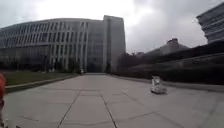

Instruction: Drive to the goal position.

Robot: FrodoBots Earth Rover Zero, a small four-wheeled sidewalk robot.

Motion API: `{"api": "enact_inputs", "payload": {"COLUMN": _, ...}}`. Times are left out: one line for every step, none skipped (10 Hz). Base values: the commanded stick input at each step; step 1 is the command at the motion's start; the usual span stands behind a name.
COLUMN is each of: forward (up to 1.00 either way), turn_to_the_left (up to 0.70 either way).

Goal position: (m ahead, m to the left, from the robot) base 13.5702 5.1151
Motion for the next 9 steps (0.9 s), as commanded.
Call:
{"api": "enact_inputs", "payload": {"forward": 0.7, "turn_to_the_left": 0.35}}
{"api": "enact_inputs", "payload": {"forward": 0.7, "turn_to_the_left": 0.35}}
{"api": "enact_inputs", "payload": {"forward": 0.7, "turn_to_the_left": 0.35}}
{"api": "enact_inputs", "payload": {"forward": 0.7, "turn_to_the_left": 0.35}}
{"api": "enact_inputs", "payload": {"forward": 0.7, "turn_to_the_left": 0.35}}
{"api": "enact_inputs", "payload": {"forward": 0.7, "turn_to_the_left": 0.35}}
{"api": "enact_inputs", "payload": {"forward": 0.7, "turn_to_the_left": 0.35}}
{"api": "enact_inputs", "payload": {"forward": 0.7, "turn_to_the_left": 0.35}}
{"api": "enact_inputs", "payload": {"forward": 0.7, "turn_to_the_left": 0.32}}
